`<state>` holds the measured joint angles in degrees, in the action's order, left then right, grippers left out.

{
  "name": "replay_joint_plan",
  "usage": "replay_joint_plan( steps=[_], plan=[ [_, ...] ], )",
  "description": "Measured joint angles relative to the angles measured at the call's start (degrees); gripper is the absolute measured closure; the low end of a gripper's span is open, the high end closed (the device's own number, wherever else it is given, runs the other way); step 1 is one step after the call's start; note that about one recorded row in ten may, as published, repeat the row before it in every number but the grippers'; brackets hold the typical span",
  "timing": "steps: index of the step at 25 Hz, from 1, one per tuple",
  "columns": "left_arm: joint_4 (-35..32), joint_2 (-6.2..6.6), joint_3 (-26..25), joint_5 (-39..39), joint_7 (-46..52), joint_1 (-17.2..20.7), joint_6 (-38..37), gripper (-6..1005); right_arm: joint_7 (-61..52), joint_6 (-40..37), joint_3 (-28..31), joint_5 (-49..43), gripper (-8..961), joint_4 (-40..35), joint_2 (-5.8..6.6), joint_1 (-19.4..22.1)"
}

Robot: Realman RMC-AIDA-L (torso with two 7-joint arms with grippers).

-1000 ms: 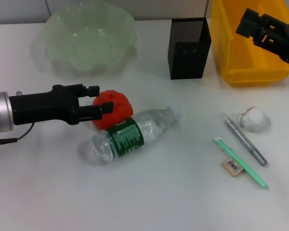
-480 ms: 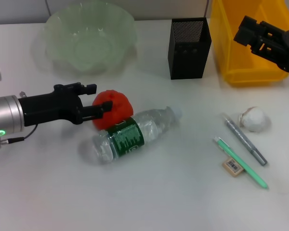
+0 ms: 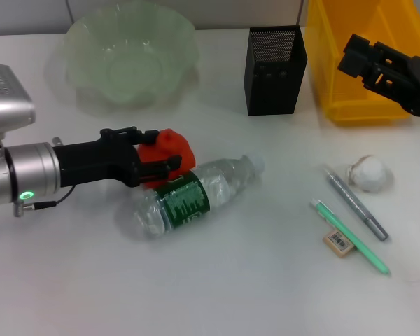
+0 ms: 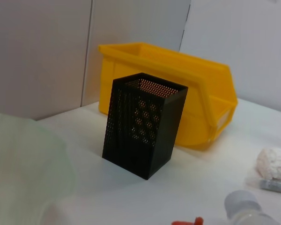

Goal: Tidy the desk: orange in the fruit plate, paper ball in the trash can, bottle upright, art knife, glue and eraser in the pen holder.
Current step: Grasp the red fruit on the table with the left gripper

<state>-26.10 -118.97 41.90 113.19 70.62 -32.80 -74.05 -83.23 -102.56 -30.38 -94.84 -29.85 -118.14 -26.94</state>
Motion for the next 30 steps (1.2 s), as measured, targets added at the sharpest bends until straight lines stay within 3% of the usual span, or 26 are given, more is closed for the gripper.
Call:
replay_joint_plan(
  steps=[7, 17, 30],
  plan=[
    [2.16, -0.12, 0.75, -0.19, -0.18, -1.79, 3.73, 274, 0.0, -0.01, -0.14, 0.0, 240, 0.26, 0.0, 0.84],
    [3.85, -0.18, 0.82, -2.27, -0.22, -2.77, 8.11, 379, 0.02, -0.11, -0.12, 0.0, 240, 0.42, -0.13, 1.53],
    [3.09, 0.27, 0.26, -5.0, -1.13, -2.04, 5.34, 767, 1.38, -0.01, 0.26, 0.34, 240, 1.6, -0.16, 2.01]
  ],
)
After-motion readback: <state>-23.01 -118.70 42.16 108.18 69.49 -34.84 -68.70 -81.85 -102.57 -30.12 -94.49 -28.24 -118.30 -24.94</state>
